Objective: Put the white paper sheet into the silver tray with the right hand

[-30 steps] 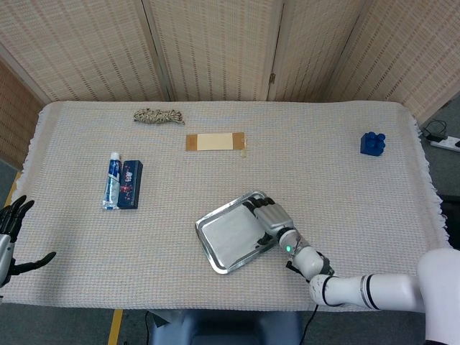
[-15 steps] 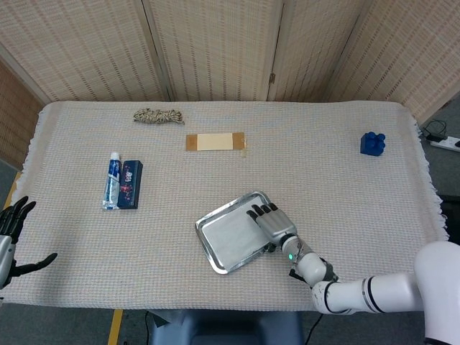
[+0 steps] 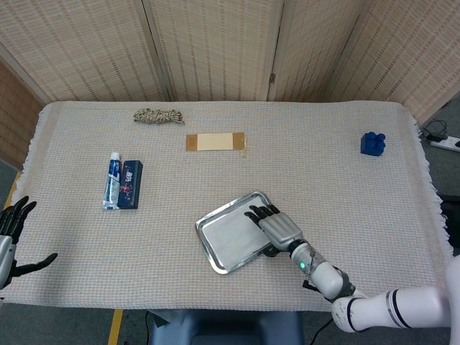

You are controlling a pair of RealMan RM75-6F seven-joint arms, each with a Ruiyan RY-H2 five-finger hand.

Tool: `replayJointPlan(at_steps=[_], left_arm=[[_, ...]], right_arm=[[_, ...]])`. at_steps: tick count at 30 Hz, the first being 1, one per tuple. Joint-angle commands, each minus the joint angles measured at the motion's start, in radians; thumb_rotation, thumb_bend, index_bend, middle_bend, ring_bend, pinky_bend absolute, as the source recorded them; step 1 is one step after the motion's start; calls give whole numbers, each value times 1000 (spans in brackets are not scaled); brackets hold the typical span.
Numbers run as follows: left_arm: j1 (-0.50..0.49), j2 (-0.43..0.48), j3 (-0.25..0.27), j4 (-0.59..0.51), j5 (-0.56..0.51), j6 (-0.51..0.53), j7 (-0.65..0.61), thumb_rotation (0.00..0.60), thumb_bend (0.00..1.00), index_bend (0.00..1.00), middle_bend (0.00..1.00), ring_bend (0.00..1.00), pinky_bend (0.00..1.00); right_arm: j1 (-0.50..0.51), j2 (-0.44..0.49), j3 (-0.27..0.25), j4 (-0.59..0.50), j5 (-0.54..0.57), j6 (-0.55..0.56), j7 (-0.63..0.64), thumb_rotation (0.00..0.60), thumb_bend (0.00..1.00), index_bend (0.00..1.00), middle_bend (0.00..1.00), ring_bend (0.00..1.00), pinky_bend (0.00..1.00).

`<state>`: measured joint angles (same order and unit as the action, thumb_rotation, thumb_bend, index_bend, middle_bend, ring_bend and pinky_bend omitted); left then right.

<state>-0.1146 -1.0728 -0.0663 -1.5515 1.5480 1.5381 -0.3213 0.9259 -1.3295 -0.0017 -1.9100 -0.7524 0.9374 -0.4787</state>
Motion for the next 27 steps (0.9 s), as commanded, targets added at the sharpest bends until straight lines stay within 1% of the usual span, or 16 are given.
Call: replayJointPlan(at_steps=[1, 3, 5, 6, 8, 11, 14, 16, 18, 23, 27], left_arm=[[-1, -3, 1, 1, -2, -4, 10, 600, 99, 0, 0, 0, 0], [-3, -5, 2, 3, -10, -15, 23, 600, 101, 0, 0, 0, 0], [-5, -7, 0, 2, -23, -26, 39, 600, 102, 0, 0, 0, 0], [-6, -9, -2, 2, -31, -29, 54, 600, 103, 0, 0, 0, 0], [-7, -13, -5, 0, -40, -35, 78, 600, 104, 0, 0, 0, 0], [-9, -17, -4, -5, -43, -40, 102, 600, 104, 0, 0, 0, 0], [-10, -21, -4, -10, -44, -42, 123, 600, 104, 0, 0, 0, 0], [-10, -24, -4, -13, -43, -40, 136, 600, 103, 0, 0, 0, 0], [-10, -28, -5, -14, -43, -38, 153, 600, 103, 0, 0, 0, 0], [-11, -31, -1, -25, -47, -46, 188, 600, 104, 0, 0, 0, 0], [-14, -33, 2, -31, -53, -61, 212, 600, 103, 0, 0, 0, 0]], right_arm=[[-163, 39, -39, -8, -300, 164, 131, 600, 313, 0, 0, 0, 0], [-233, 41, -78, 26, -411, 257, 152, 600, 313, 0, 0, 0, 0], [-297, 46, -111, 69, -479, 337, 169, 600, 313, 0, 0, 0, 0], [-342, 49, -129, 107, -513, 390, 186, 600, 313, 0, 0, 0, 0], [-419, 54, -154, 169, -542, 468, 225, 600, 313, 0, 0, 0, 0], [-518, 62, -177, 238, -580, 565, 296, 600, 312, 0, 0, 0, 0], [-596, 73, -193, 295, -617, 644, 321, 600, 313, 0, 0, 0, 0], [-630, 90, -205, 311, -633, 665, 321, 600, 312, 0, 0, 0, 0], [-659, 117, -211, 304, -643, 675, 333, 600, 312, 0, 0, 0, 0], [-700, 158, -202, 287, -675, 693, 342, 600, 313, 0, 0, 0, 0], [-718, 180, -189, 271, -689, 674, 347, 600, 313, 0, 0, 0, 0]])
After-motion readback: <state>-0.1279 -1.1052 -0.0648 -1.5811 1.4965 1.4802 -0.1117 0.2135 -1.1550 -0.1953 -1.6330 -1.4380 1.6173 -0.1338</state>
